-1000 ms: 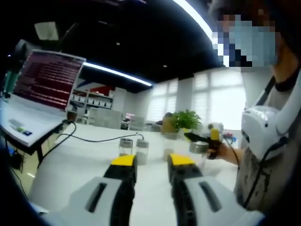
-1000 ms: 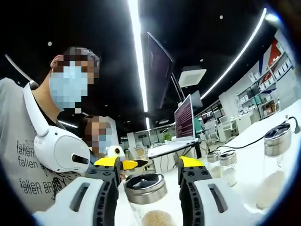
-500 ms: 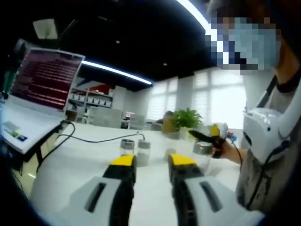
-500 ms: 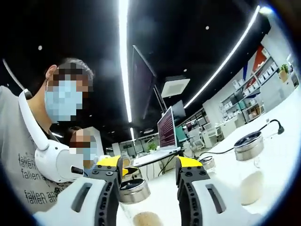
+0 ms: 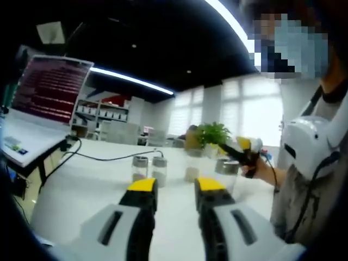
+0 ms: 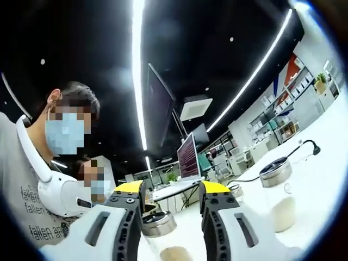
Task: Rotate the seasoning bottle until the label or dispensing opening points toward the visible target arrow and the bottle remains upright within the marked orientation range
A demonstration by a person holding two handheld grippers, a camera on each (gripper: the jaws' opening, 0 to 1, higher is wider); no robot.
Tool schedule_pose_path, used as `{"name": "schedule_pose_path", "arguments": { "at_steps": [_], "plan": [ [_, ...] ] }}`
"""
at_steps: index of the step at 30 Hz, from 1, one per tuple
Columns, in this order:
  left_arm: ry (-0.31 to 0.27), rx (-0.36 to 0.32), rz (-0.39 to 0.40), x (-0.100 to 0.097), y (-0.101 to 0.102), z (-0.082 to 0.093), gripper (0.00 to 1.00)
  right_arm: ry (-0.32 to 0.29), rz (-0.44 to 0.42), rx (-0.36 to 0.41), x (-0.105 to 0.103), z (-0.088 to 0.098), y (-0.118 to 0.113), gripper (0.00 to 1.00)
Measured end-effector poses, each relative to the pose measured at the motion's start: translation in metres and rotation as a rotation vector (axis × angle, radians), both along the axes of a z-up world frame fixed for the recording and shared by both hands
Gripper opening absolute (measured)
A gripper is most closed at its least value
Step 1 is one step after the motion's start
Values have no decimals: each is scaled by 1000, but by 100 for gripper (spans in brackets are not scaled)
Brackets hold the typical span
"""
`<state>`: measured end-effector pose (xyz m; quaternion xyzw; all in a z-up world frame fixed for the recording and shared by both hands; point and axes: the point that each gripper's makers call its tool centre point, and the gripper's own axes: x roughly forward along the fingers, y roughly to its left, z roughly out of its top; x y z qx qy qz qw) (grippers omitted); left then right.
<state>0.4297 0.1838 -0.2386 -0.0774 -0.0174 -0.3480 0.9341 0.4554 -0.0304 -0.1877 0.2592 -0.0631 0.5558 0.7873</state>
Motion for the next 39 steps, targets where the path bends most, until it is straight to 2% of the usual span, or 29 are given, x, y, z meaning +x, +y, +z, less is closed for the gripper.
{"name": "schedule_pose_path", "arguments": {
  "at_steps": [4,11,20,25,30,34,37,39],
  "plan": [
    [-12,-15,13,-4,6,5,29,8,2,17,-1,0,-6,37],
    [-9,-32,33,-8,13,5,29,-10,13,-7,-8,-3,-2,37],
    [-15,-25,18,-6,-2,7,28,-10,-9,1,-7,-3,-20,37],
    [-10,-20,23,-6,-1,8,28,-5,-39,7,-4,-3,-25,33],
    [-43,-11,41,-5,11,20,28,7,-97,-3,2,-4,-31,30],
    [-35,-15,71,6,19,22,28,12,-173,-83,7,-11,-35,29],
    [-52,-2,64,6,14,22,28,27,-227,-114,13,-18,-39,28],
    [-39,5,41,6,8,17,28,57,-246,-102,20,-23,-44,28]
  ]
}}
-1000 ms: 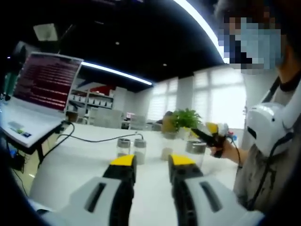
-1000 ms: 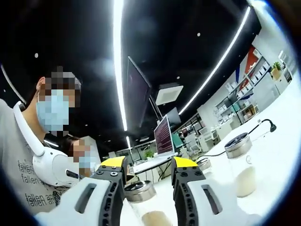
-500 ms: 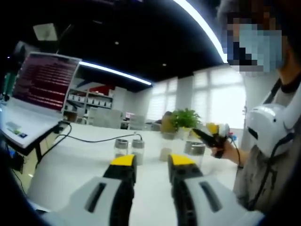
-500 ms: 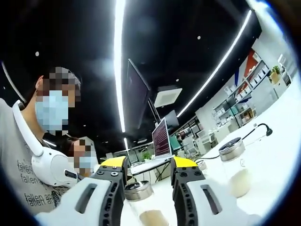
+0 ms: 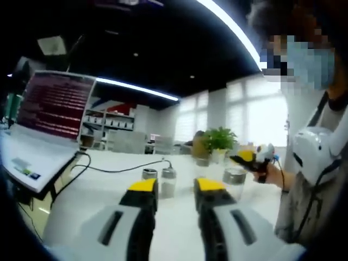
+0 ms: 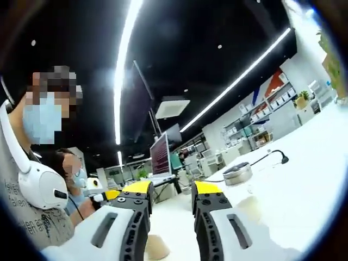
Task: Rotate the seasoning bottle until the label or dispensing opening points toward the visible target arrow and the bottle remains upright within the marked orientation range
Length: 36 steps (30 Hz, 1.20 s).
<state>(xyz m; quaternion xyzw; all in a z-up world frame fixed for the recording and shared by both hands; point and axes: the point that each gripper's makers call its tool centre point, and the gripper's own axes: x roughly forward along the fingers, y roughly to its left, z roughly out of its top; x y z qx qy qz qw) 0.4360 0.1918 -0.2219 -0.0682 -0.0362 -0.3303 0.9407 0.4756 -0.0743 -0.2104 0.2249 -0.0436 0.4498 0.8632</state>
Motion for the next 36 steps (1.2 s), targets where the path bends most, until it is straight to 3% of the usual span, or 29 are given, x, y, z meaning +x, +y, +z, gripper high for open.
{"name": "schedule_pose_path", "arguments": {
  "at_steps": [4,9,14,17,19,23,29,36],
  "plan": [
    [23,39,16,9,2,-10,28,53,-107,10,27,-6,-18,28],
    [3,10,14,13,6,-3,28,100,-220,32,52,-13,-42,28],
    [-8,1,31,20,14,-2,28,87,-296,-94,71,-19,-53,30],
    [-2,-6,37,26,18,-5,28,67,-327,-151,84,-18,-52,41],
    [-2,-6,36,29,17,-6,28,61,-329,-186,93,-20,-48,48],
    [2,-5,38,36,19,-8,28,59,-299,-215,104,-20,-35,48],
    [-25,-20,33,39,21,2,28,39,-259,-234,102,-15,-21,48],
    [-35,-20,23,20,3,3,28,21,-285,-273,84,-16,-37,49]
  ]
}}
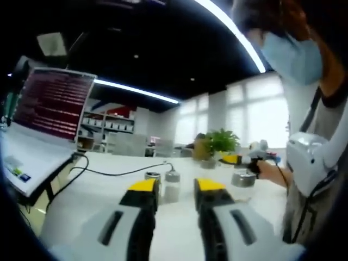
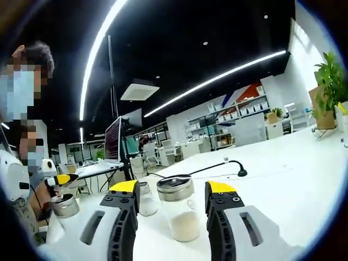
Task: Rotate the seasoning bottle until the label or dispensing opening points toward the visible target arrow and the bottle remains upright within the marked orientation range
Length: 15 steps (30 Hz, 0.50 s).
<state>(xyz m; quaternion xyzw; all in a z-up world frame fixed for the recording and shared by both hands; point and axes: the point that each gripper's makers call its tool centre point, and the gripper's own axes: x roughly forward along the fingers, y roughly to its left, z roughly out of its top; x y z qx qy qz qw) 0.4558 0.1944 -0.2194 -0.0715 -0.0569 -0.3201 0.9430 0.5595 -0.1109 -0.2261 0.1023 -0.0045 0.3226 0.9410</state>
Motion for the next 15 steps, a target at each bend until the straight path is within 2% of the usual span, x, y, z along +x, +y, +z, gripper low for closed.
{"name": "schedule_pose_path", "arguments": {
  "at_steps": [3,6,8,13,15],
  "plan": [
    [9,11,6,-9,0,-2,28,13,-8,8,2,-2,-3,49],
    [15,16,24,-14,7,-4,28,31,-18,-60,6,-11,0,44],
    [17,9,29,-14,10,-5,28,40,-9,-77,9,-13,6,45],
    [19,-1,20,-11,12,-5,28,71,3,-49,17,-16,15,48],
    [14,24,24,-11,12,-6,28,77,-10,-53,20,-19,17,48]
  ]
}}
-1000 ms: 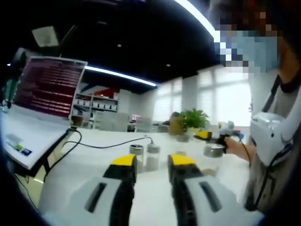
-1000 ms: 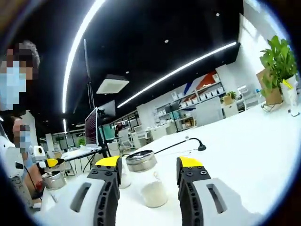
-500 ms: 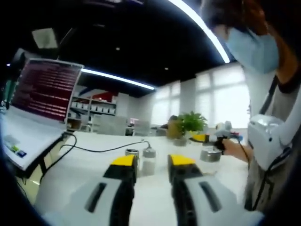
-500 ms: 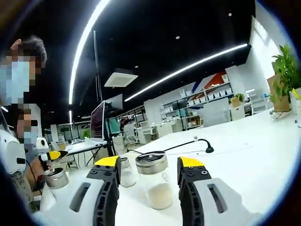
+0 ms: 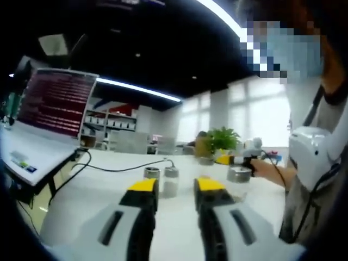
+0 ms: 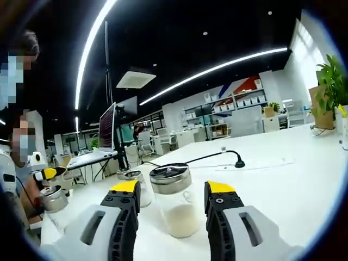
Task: Rotate the seasoning bottle until the label or dispensing opening points toward the visible target arrow and the bottle remains upright within the marked orientation range
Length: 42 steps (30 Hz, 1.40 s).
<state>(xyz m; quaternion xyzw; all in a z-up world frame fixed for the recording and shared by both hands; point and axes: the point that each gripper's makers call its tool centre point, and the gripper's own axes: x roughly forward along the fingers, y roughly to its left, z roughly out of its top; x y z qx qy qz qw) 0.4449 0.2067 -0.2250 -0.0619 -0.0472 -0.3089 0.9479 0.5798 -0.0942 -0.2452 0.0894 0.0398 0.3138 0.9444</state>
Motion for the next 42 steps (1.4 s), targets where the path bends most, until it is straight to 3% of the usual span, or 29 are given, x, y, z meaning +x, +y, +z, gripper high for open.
{"name": "schedule_pose_path", "arguments": {
  "at_steps": [4,11,18,32,42],
  "plan": [
    [1,37,22,-2,7,-3,28,10,-4,5,4,-3,7,48],
    [25,23,35,-1,20,-14,28,21,22,-52,12,-13,23,49],
    [20,13,36,2,25,-13,28,9,14,-63,20,-14,21,49],
    [34,31,37,4,25,-13,28,18,60,-1,26,-16,25,44],
    [41,24,60,3,26,-18,28,-16,48,-97,30,-20,27,42]
  ]
}}
